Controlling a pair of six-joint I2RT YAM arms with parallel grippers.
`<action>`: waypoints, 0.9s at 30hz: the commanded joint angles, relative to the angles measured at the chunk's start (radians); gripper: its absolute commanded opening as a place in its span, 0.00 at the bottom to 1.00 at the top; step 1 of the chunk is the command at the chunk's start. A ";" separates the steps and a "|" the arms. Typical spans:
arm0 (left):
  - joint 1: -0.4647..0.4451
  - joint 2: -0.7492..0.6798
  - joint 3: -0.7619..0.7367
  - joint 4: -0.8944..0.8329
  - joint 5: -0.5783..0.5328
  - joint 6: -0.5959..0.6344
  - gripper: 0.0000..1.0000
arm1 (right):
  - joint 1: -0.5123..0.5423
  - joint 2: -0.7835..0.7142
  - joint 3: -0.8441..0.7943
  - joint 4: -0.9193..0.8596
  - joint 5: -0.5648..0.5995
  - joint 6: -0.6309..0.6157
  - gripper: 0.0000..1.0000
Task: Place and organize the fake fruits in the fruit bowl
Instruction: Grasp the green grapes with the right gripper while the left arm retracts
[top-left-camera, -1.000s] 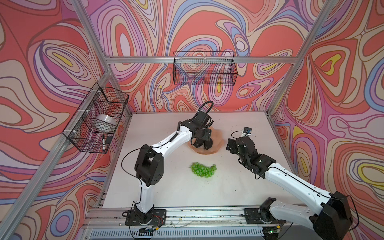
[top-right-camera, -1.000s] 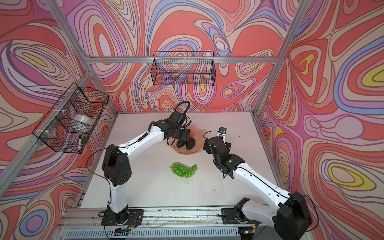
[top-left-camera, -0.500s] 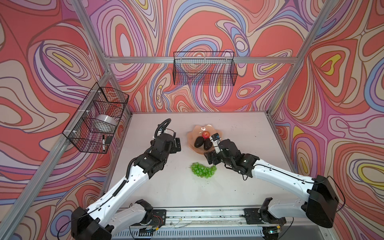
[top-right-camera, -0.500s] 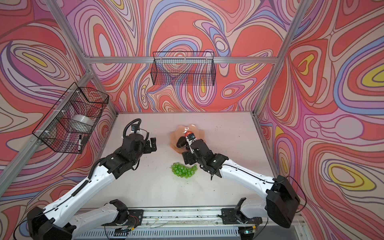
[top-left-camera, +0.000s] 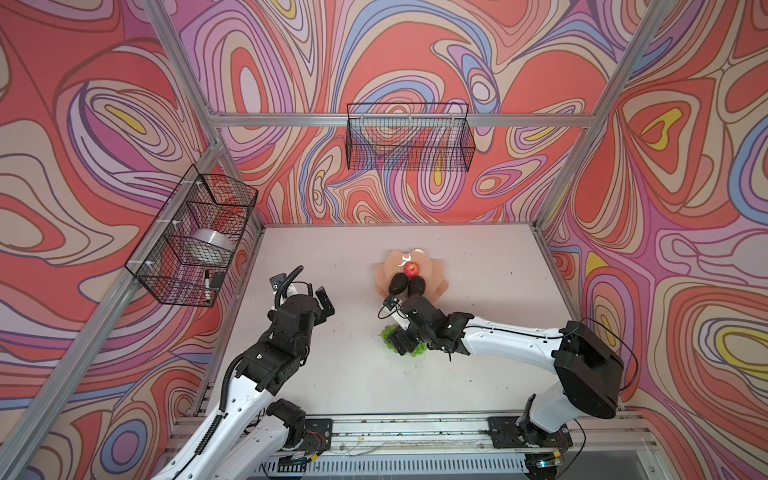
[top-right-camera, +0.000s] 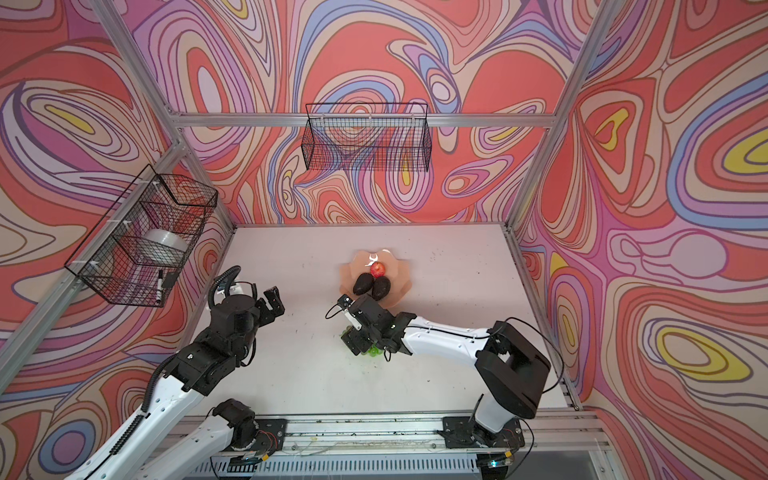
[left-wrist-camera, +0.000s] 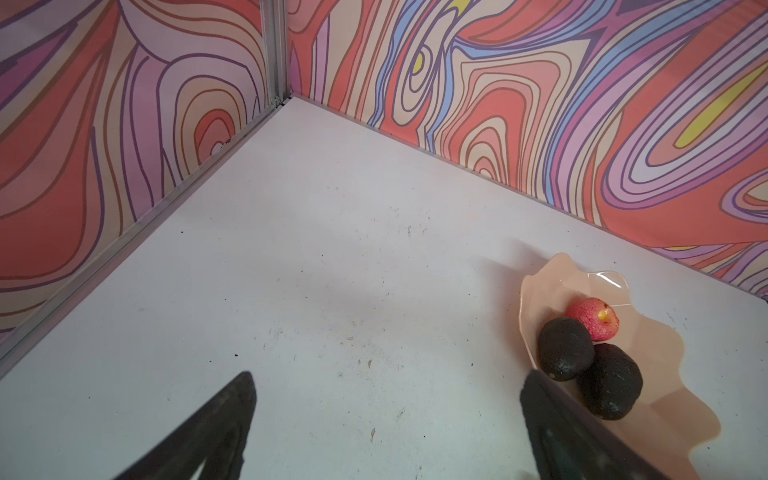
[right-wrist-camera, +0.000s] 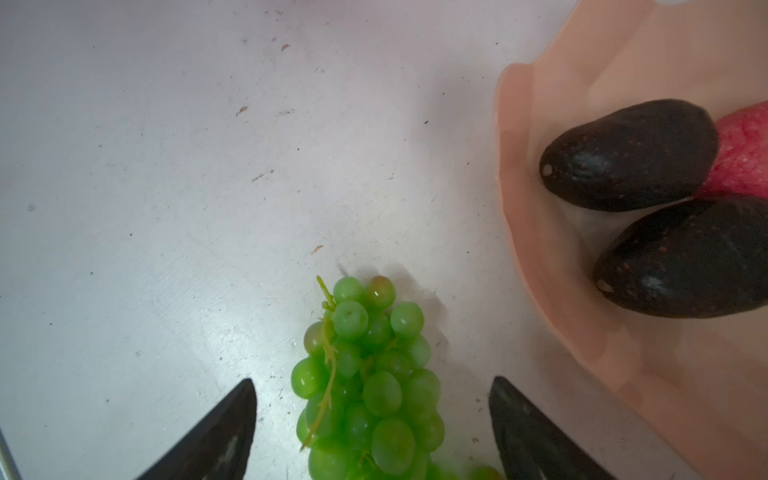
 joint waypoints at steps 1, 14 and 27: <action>0.010 0.014 -0.009 -0.043 -0.013 -0.028 1.00 | 0.007 0.042 0.028 0.006 0.013 -0.024 0.90; 0.011 0.024 -0.015 -0.048 -0.007 -0.042 1.00 | 0.010 0.156 0.018 0.105 0.030 -0.015 0.90; 0.015 0.016 -0.015 -0.053 -0.009 -0.034 1.00 | 0.009 0.258 0.055 0.114 0.012 0.009 0.75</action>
